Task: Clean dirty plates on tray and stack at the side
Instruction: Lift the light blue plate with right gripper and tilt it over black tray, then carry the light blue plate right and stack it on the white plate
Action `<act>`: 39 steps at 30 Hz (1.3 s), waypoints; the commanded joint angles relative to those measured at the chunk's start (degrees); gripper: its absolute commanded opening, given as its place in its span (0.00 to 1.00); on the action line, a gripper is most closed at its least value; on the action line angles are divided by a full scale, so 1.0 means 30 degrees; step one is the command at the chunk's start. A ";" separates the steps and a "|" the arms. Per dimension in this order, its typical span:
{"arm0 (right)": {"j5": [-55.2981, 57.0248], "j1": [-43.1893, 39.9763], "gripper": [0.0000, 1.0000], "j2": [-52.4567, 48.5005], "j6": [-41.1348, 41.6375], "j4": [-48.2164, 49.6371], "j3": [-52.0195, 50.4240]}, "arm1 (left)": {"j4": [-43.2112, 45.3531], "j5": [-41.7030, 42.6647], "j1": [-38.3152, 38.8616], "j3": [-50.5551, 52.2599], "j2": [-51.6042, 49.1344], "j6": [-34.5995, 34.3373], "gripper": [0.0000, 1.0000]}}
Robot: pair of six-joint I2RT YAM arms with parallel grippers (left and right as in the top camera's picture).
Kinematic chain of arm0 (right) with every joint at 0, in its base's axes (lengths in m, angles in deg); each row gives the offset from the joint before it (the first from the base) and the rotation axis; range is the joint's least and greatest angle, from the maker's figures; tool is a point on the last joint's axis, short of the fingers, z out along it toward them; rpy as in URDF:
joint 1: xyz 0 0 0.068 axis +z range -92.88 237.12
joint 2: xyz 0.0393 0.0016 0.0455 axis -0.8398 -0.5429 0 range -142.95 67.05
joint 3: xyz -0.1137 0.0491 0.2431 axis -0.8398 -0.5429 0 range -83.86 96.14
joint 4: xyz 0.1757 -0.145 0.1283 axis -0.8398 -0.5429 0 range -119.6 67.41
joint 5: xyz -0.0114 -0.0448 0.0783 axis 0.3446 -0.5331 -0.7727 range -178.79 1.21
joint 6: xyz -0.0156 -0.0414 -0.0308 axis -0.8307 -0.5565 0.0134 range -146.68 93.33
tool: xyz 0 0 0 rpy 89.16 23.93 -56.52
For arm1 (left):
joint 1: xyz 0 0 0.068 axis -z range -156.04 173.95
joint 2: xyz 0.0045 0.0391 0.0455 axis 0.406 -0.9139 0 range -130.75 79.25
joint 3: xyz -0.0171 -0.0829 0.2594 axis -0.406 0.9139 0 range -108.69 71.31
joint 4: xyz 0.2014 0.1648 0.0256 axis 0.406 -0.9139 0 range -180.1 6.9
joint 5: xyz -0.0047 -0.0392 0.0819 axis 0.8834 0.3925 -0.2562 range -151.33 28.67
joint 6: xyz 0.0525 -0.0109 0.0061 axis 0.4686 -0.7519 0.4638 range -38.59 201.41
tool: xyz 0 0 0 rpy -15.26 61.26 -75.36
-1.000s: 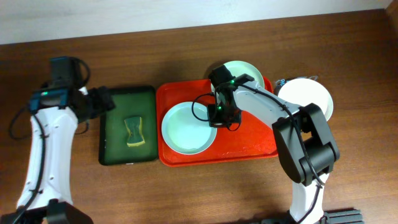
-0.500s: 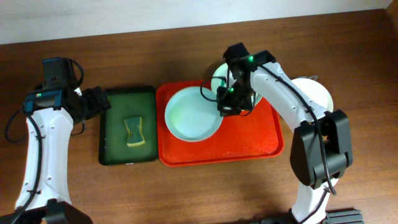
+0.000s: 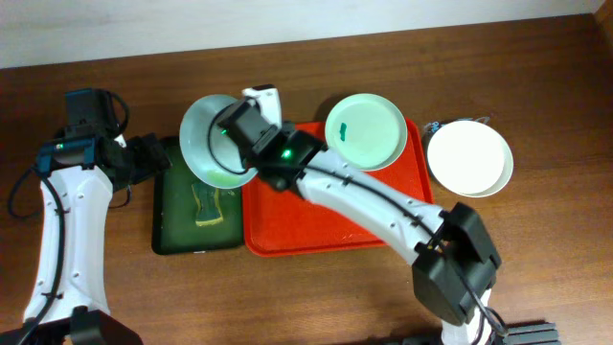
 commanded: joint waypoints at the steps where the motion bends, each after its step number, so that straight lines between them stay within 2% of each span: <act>1: 0.7672 0.1821 0.04 0.0466 -0.6484 0.2448 0.0335 | -0.0022 0.0138 -0.0044 -0.0189 0.0102 -0.0189 0.99; 3: 1.1060 0.2907 0.04 0.0466 -1.0418 0.5187 0.0335 | -0.0022 0.0138 -0.0044 -0.0189 0.0102 -0.0189 0.99; 6: 1.3369 0.3905 0.04 0.0466 -1.5416 0.9289 0.0335 | -0.0022 0.0138 -0.0044 -0.0189 0.0102 -0.0189 0.99; 8: 1.3391 0.4073 0.04 0.0466 -1.6575 1.0608 0.0335 | -0.0022 0.0138 -0.0044 -0.0189 0.0102 -0.0189 0.99; 13: 1.3427 0.4080 0.04 0.0466 -1.6415 1.1030 0.0335 | -0.0022 0.0138 -0.0044 -0.0189 0.0102 -0.0189 0.99; 17: 1.3427 0.4080 0.04 0.0466 -1.4090 1.1009 0.0328 | -0.0022 0.0138 -0.0044 -0.0189 0.0102 -0.0189 0.99; 19: 1.3121 0.4073 0.04 0.0466 -1.1555 0.9843 0.0328 | -0.0022 0.0138 -0.0044 -0.0189 0.0102 -0.0189 0.99; 21: 1.0601 0.3832 0.04 0.0466 -0.7963 0.7104 0.0328 | -0.0022 0.0138 -0.0044 -0.0189 0.0102 -0.0189 0.99; 23: 0.5894 0.2943 0.04 0.0466 -0.2688 0.3555 0.0328 | -0.0022 0.0138 -0.0044 -0.0189 0.0102 -0.0189 0.99; 25: 0.1107 0.1647 0.04 0.0466 0.0627 0.1545 0.0328 | -0.0022 0.0138 -0.0044 -0.0189 0.0102 -0.0189 0.99; 26: -0.0947 0.0860 0.04 0.0466 0.1166 0.1064 0.0328 | -0.0022 0.0138 -0.0044 -0.0189 0.0102 -0.0189 0.99; 30: -0.6696 -0.2943 0.04 0.1617 0.1151 -0.0554 0.0335 | -0.0022 0.0138 -0.0044 -0.0189 0.0102 -0.0189 0.99; 33: -1.1264 -0.7963 0.04 0.2900 0.1129 -0.3606 0.0335 | -0.0022 0.0138 -0.0044 -0.0189 0.0102 -0.0189 0.99; 35: -1.2531 -1.0812 0.04 0.3045 0.0991 -0.5807 0.0335 | -0.0022 0.0138 -0.0044 -0.0189 0.0102 -0.0189 0.99; 39: -1.2553 -1.7602 0.04 0.2929 -0.2040 -1.0615 0.0299 | -0.0022 0.0138 -0.0044 -0.0189 0.0102 -0.0189 0.99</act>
